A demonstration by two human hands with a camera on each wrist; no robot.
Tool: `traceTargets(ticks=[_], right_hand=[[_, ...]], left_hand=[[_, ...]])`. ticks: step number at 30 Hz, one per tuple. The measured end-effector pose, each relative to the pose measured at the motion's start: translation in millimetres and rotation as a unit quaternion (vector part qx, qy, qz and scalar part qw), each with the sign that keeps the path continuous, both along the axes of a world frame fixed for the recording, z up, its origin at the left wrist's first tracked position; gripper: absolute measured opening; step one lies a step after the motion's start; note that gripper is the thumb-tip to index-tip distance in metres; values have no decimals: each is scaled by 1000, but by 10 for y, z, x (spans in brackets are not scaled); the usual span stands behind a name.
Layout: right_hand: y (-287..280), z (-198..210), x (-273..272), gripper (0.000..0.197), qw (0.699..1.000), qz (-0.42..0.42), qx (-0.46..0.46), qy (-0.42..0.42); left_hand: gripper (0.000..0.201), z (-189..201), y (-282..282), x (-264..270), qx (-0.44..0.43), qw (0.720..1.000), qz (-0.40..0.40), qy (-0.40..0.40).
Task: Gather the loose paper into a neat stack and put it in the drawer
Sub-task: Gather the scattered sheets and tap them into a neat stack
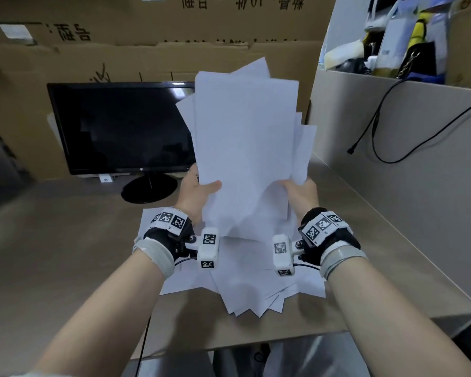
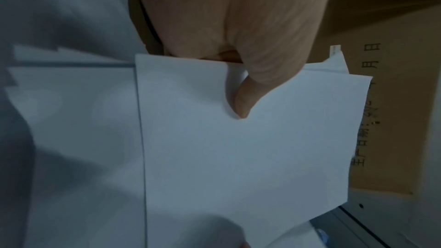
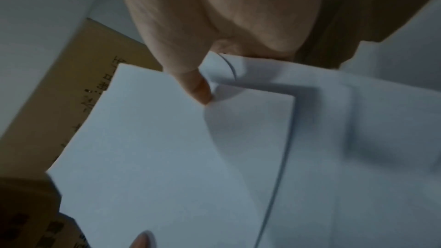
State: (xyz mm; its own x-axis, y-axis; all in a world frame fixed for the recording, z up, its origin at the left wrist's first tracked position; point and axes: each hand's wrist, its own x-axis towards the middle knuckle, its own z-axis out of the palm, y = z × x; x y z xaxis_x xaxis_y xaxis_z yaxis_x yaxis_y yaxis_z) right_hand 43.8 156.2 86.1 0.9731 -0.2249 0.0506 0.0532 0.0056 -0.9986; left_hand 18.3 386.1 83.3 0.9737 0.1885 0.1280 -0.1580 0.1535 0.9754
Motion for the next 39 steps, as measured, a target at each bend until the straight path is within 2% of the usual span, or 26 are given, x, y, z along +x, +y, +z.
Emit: traceTargets(ticks=[3, 11, 16, 22, 26, 27, 31, 36, 39], right_hand=[[58, 77, -8, 27, 1000, 2, 0, -29], [142, 250, -115, 23, 994, 15, 29, -108], [200, 200, -141, 28, 993, 21, 42, -108], [208, 119, -174, 18, 994, 30, 65, -83], [213, 102, -166, 23, 995, 10, 31, -97], [207, 79, -142, 27, 995, 4, 25, -100], [167, -20, -124, 33, 995, 6, -14, -102], [126, -233, -70, 27, 990, 15, -125, -64], [83, -306, -18, 41, 988, 35, -153, -4]], left_hand=[[53, 70, -26, -43, 18, 1000, 4, -12], [44, 279, 17, -65, -31, 994, 75, -74], [32, 269, 67, -137, -40, 991, 94, -80], [27, 178, 125, -147, -18, 992, 113, -55], [59, 232, 144, -136, -12, 992, 116, -45], [61, 253, 142, -138, -11, 992, 113, -47], [50, 268, 148, -128, -18, 992, 116, -38], [57, 297, 155, -132, -23, 993, 110, -36], [44, 343, 137, -120, -26, 994, 94, -43]])
